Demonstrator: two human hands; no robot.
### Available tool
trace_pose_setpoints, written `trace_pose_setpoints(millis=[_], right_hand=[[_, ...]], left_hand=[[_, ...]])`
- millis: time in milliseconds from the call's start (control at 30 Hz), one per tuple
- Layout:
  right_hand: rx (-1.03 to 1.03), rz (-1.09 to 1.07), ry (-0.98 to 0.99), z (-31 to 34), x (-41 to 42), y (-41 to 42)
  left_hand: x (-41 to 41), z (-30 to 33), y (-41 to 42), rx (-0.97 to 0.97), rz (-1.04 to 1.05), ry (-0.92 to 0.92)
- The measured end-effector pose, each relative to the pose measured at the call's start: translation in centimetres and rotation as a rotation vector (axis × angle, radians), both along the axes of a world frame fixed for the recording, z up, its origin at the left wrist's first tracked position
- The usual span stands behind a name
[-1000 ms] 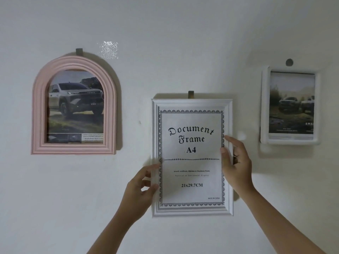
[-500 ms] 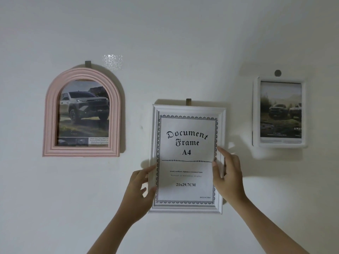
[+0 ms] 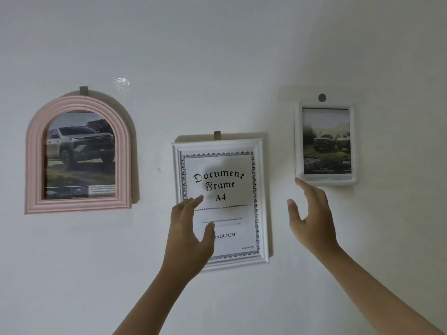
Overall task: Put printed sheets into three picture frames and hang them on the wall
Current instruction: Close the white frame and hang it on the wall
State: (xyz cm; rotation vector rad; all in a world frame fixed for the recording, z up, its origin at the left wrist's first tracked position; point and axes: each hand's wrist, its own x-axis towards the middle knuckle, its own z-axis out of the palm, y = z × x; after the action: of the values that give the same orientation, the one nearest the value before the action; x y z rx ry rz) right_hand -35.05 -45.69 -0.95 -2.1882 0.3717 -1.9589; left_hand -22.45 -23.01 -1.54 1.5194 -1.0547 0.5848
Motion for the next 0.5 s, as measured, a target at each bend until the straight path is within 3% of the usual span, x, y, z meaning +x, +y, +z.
trace_pose_setpoints(millis=[333,500], right_hand=[[0.232,-0.086,-0.139,4.8,-5.8,-9.4],[0.315,-0.024,-0.033,6.0,-7.2,-13.5]], left_hand=[[-6.5,4.5,-11.2,0.106,-0.228,-0.029],[-8.1,6.0,-16.0,0.155,-0.228,-0.079]])
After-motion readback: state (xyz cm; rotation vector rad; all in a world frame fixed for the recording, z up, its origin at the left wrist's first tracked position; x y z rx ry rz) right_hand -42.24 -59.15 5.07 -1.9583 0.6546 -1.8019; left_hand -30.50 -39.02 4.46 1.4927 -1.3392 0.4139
